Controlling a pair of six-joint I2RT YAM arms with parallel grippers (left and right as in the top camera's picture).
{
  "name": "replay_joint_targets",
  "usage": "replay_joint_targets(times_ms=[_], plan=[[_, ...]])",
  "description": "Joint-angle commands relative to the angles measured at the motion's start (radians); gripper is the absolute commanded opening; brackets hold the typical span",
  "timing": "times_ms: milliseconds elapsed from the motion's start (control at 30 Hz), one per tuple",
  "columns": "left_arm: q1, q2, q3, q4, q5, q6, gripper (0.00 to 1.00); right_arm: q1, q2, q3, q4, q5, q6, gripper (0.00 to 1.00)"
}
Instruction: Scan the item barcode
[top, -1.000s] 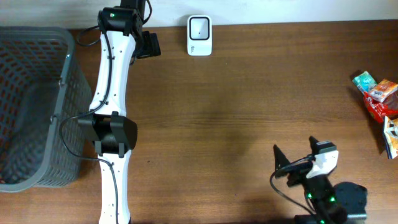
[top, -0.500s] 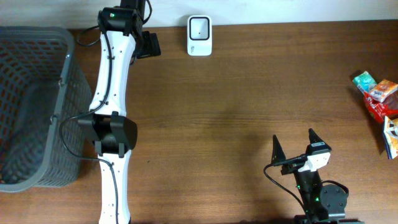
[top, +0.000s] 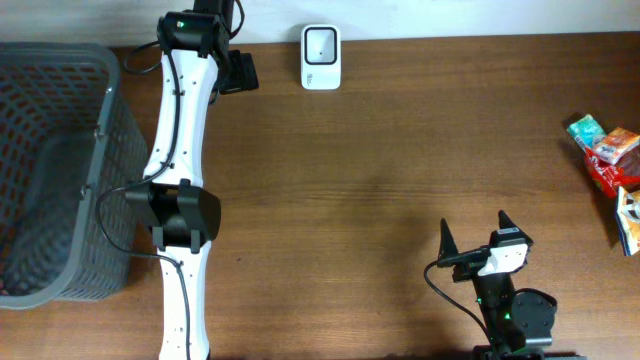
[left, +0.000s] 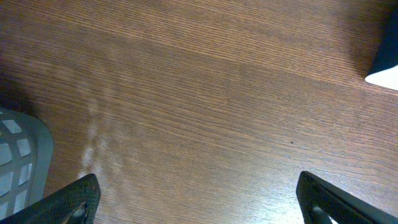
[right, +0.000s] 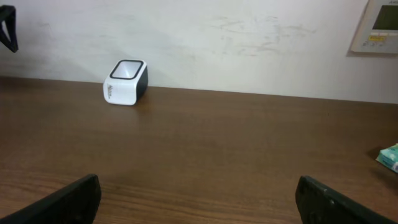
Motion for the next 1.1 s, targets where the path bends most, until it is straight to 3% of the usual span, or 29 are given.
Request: replay_joint_targets(times_ms=[0, 1067], plan=[[0.002, 0.001, 0.003, -0.001, 0.000, -0.010, 0.99, 0.008, -0.009, -0.008, -0.008, 0.034, 0.008, 0.98], [0.004, 0.001, 0.003, -0.001, -0.001, -0.009, 0.99, 0.008, -0.009, -0.008, -0.006, 0.040, 0.033, 0.99]])
